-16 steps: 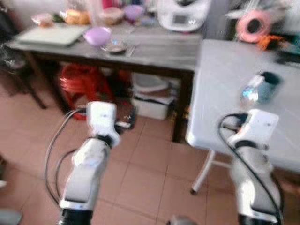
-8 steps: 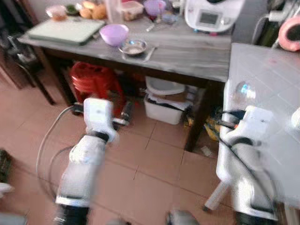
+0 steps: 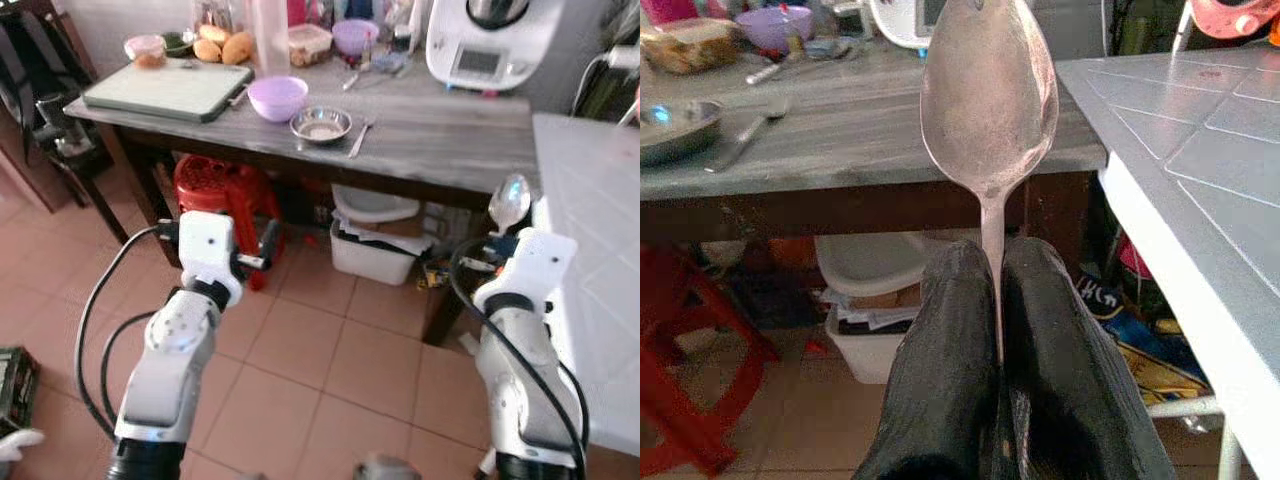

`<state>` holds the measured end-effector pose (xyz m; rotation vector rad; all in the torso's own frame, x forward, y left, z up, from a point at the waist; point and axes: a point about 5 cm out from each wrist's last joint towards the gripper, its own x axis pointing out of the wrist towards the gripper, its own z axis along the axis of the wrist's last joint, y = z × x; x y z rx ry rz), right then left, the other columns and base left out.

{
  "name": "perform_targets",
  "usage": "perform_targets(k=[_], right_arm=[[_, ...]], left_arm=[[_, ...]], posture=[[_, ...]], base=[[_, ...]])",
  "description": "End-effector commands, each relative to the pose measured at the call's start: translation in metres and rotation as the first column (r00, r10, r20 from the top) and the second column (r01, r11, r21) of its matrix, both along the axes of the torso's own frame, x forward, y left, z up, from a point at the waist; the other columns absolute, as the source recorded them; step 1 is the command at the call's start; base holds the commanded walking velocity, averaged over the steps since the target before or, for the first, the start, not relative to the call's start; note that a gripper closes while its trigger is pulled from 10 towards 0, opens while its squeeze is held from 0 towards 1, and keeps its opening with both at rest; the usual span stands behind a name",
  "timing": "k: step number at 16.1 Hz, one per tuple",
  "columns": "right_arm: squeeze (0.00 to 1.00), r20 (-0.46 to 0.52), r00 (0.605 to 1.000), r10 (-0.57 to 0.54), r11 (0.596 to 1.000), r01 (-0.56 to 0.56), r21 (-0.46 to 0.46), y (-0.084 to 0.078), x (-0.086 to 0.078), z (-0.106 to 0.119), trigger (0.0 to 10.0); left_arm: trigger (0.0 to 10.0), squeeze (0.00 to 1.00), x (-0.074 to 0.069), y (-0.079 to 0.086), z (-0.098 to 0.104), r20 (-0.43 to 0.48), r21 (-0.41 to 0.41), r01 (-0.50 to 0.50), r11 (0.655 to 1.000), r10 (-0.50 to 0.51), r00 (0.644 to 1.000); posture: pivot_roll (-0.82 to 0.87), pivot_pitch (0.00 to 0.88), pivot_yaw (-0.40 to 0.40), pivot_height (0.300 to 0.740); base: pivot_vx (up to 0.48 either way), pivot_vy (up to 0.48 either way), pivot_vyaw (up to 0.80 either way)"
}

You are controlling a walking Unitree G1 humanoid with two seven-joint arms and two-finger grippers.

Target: Setting the table

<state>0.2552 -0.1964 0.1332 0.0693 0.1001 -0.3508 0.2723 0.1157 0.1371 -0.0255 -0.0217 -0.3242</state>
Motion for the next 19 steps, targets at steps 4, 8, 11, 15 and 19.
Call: perform_targets(k=[4, 8, 11, 15, 19], right_arm=[[0.00, 0.029, 1.000, 0.001, 1.000, -0.002, 0.012, 0.0026, 0.0040, 0.0059, 10.0], [0.00, 0.030, 1.000, 0.003, 1.000, -0.004, 0.019, 0.0042, 0.0038, 0.0052, 10.0], [0.00, 0.032, 0.999, 0.001, 1.000, -0.002, 0.016, 0.0031, 0.0050, 0.0059, 10.0], [0.00, 0.036, 0.999, 0.000, 1.000, -0.001, 0.013, 0.0014, 0.0063, 0.0066, 10.0], [0.00, 0.031, 0.999, -0.007, 1.000, 0.006, 0.023, 0.0032, 0.0067, 0.0056, 10.0]], left_arm=[[10.0, 0.00, 0.0005, 0.0015, 0.0061, 0.036, 0.031, 0.009, 0.999, -0.010, 0.999], [10.0, 0.00, 0.0005, 0.0017, 0.0060, 0.034, 0.028, 0.009, 1.000, -0.010, 0.999], [10.0, 0.00, 0.0000, 0.0006, 0.0061, 0.039, 0.027, 0.012, 1.000, -0.013, 0.999], [10.0, 0.00, 0.0001, 0.0001, 0.0062, 0.039, 0.023, 0.012, 1.000, -0.012, 0.999], [10.0, 0.00, -0.0004, 0.0004, 0.0057, 0.033, 0.018, 0.015, 1.000, -0.016, 0.999]], posture=[[-0.06, 0.000, 0.020, 0.740], [-0.06, 0.000, 0.022, 0.740], [-0.06, 0.000, 0.020, 0.740], [-0.06, 0.000, 0.021, 0.740], [-0.06, 0.000, 0.021, 0.740]], base=[[0.442, 0.066, -0.29], [0.469, 0.000, 0.00], [0.469, 0.000, 0.00], [0.469, 0.000, 0.00], [0.468, 0.000, -0.11]])
